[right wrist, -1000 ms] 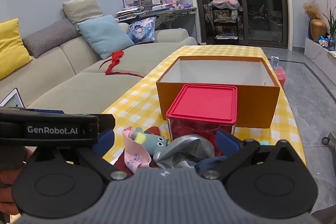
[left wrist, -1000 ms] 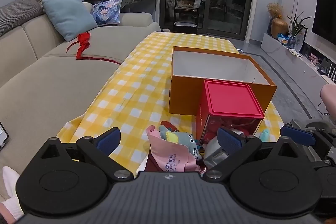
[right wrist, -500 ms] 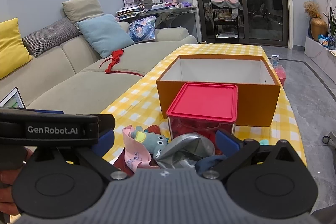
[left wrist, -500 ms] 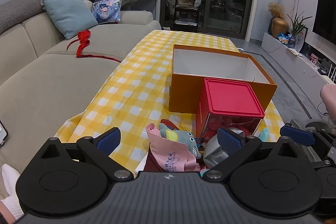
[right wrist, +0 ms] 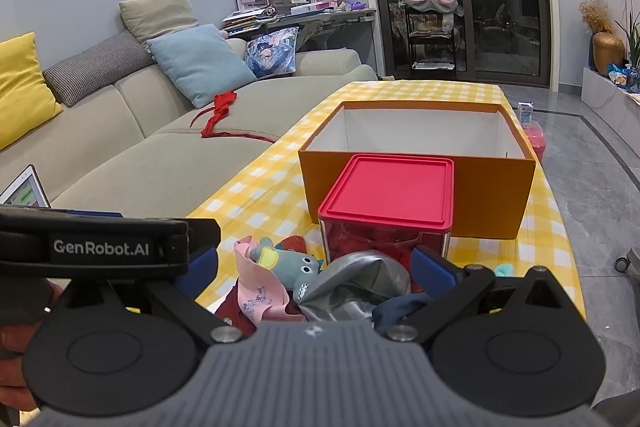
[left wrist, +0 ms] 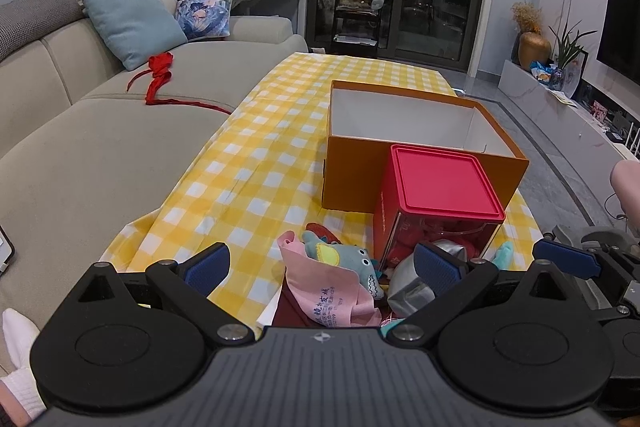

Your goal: Organize soft objects

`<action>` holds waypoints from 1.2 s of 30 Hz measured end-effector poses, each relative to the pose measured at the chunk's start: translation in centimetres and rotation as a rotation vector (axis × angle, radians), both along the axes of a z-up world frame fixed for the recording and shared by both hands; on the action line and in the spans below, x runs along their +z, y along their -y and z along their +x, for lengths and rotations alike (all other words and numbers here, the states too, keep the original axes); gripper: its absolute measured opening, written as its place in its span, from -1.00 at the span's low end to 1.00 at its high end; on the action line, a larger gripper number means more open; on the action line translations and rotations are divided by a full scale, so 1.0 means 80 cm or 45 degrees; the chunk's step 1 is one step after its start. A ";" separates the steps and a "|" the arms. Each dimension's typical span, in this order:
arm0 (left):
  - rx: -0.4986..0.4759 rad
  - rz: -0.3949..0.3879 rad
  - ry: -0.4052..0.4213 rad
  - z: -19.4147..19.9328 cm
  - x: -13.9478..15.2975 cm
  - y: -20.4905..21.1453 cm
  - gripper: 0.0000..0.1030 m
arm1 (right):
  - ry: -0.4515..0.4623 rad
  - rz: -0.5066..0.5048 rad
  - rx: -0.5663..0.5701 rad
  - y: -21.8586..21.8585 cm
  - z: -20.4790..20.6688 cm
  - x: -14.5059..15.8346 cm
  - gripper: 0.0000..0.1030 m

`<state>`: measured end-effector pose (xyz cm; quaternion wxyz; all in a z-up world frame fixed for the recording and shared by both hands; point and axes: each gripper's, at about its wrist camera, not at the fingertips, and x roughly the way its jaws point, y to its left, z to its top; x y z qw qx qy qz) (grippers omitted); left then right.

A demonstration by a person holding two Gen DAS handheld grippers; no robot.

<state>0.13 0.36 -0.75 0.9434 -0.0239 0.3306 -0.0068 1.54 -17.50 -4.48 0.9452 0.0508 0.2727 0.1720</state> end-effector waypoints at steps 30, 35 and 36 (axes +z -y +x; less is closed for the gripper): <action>0.001 0.011 0.006 -0.002 -0.001 -0.001 1.00 | -0.013 -0.001 0.009 -0.001 0.002 0.000 0.95; -0.002 0.007 0.000 -0.002 0.001 -0.001 1.00 | -0.018 -0.001 0.012 -0.002 0.002 -0.001 0.95; -0.002 0.009 -0.002 -0.002 0.000 -0.001 1.00 | -0.022 0.000 0.015 -0.002 0.002 -0.001 0.95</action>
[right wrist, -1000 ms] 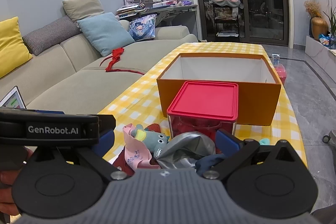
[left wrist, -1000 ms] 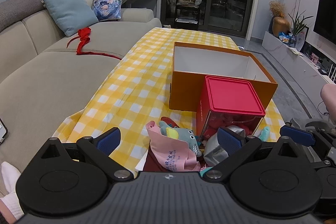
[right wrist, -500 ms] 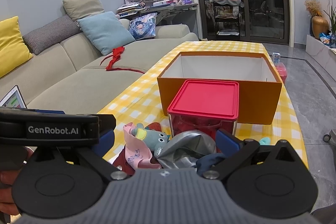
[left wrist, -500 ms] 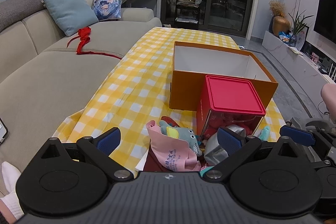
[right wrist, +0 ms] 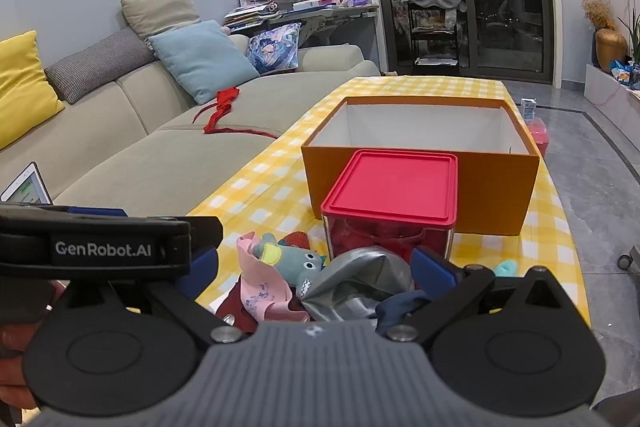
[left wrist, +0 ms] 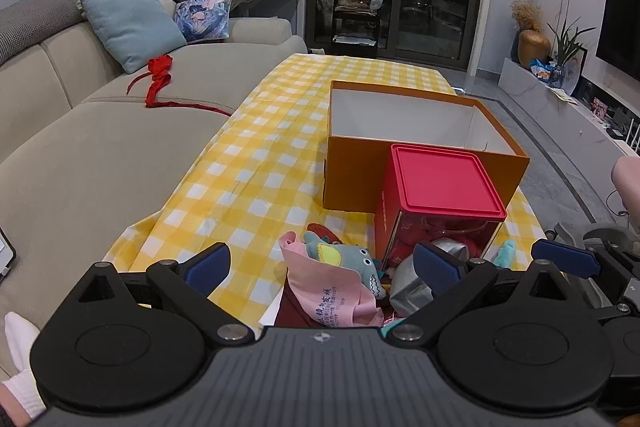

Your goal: Organize soft objects

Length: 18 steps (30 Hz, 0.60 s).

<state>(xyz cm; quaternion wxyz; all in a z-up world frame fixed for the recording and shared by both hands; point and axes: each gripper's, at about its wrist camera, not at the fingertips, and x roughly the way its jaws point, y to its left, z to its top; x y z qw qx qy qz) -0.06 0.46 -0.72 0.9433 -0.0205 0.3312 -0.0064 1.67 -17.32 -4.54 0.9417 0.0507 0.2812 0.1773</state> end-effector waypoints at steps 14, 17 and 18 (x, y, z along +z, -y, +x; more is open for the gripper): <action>-0.066 0.070 0.027 0.003 0.015 0.001 1.00 | -0.034 0.113 0.016 0.008 0.004 0.001 0.95; -0.077 0.054 -0.001 0.006 0.014 0.003 1.00 | -0.061 0.105 0.003 0.008 0.007 -0.003 0.95; -0.079 0.052 -0.010 0.007 0.012 0.002 1.00 | -0.077 0.103 0.008 0.007 0.009 -0.005 0.95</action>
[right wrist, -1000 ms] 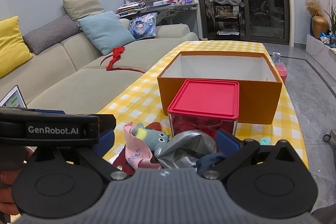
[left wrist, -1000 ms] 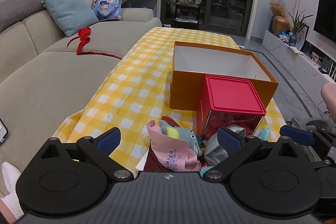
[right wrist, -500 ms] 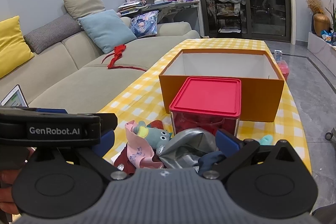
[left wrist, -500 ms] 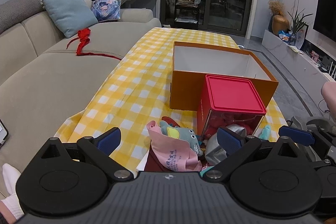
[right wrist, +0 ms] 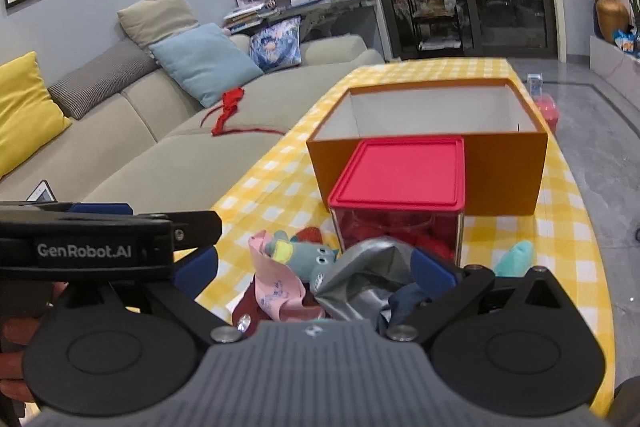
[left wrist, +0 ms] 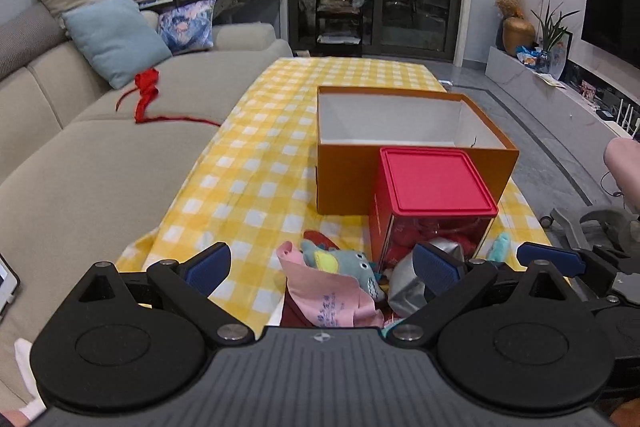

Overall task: Organize soft objects
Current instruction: 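Grasp the pink printed cloth with the left tool while the right tool grasps the silver-grey fabric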

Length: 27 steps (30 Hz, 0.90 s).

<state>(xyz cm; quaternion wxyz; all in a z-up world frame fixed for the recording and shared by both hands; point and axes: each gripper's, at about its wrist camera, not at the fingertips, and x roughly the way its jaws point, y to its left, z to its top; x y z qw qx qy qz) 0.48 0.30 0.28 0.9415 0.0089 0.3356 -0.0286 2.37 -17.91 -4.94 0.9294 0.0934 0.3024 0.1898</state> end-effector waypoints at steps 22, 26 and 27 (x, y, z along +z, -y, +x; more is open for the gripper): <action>-0.083 -0.074 -0.087 0.019 -0.044 -0.051 1.00 | -0.106 -0.337 -0.001 -0.026 0.055 -0.057 0.94; -0.060 -0.110 -0.136 0.023 -0.051 -0.058 1.00 | -0.096 -0.344 0.029 -0.026 0.074 -0.067 0.94; -0.063 -0.112 -0.143 0.023 -0.051 -0.058 1.00 | -0.101 -0.331 0.031 -0.025 0.078 -0.068 0.93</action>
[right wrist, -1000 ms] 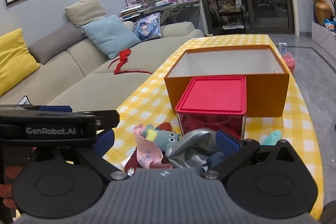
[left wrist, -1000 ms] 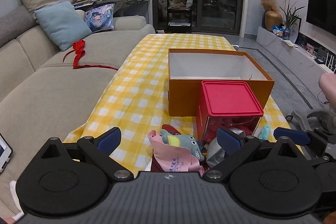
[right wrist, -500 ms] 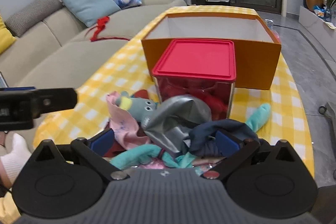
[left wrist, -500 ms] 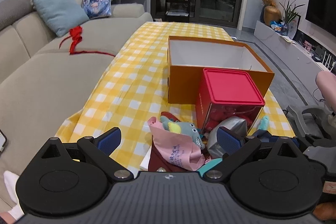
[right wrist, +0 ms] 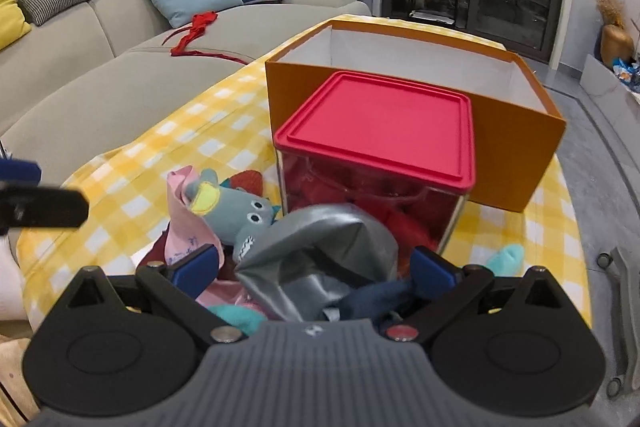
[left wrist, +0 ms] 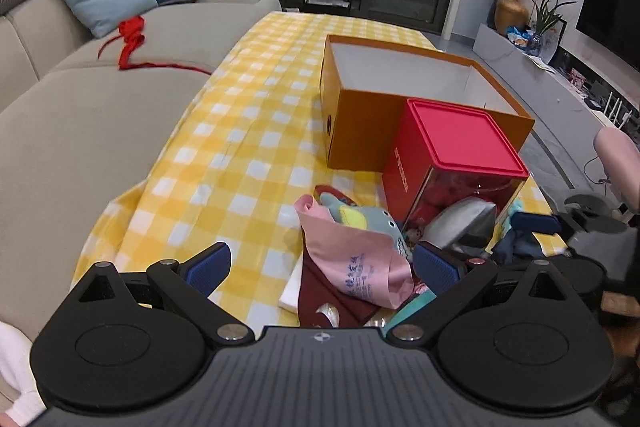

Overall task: Organize soft objects
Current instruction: 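Grasp the pink printed cloth with the left tool while the right tool grasps the silver-grey fabric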

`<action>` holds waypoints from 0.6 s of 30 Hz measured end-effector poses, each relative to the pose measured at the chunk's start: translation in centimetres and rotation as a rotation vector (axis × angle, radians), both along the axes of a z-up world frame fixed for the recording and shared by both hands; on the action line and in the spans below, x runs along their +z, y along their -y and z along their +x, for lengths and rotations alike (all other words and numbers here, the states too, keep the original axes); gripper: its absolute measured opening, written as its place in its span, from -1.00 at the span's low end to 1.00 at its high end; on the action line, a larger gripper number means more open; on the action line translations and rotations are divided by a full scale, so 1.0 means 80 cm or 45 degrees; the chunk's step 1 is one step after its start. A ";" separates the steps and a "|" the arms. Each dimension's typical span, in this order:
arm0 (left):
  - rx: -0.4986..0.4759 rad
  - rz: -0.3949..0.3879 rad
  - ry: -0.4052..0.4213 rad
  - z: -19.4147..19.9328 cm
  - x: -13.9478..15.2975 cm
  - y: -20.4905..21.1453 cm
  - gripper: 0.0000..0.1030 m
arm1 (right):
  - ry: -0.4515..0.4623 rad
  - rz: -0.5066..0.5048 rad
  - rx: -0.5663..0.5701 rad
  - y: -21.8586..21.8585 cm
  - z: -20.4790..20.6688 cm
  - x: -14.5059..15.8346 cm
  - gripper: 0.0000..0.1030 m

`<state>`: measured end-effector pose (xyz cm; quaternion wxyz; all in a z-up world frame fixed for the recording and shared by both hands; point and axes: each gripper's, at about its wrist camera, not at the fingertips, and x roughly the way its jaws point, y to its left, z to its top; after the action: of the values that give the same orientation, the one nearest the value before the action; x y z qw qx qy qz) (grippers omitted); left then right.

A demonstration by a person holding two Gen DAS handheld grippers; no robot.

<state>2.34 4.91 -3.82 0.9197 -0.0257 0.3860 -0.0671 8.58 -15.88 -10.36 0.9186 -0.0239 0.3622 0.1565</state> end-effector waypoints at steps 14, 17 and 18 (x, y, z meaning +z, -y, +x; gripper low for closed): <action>-0.034 0.058 0.004 -0.002 -0.007 0.007 1.00 | -0.089 0.120 -0.077 0.010 0.027 -0.008 -0.59; -0.096 -0.017 -0.021 -0.001 -0.015 0.003 1.00 | -0.079 0.183 -0.066 0.016 0.026 -0.002 -0.87; -0.114 -0.049 -0.030 -0.001 -0.019 0.001 1.00 | -0.064 0.187 -0.064 0.017 0.023 0.002 -0.88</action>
<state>2.27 4.79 -5.32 0.9105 -0.0271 0.3961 -0.1154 10.44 -17.22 -10.20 0.9121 0.0567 0.3731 0.1600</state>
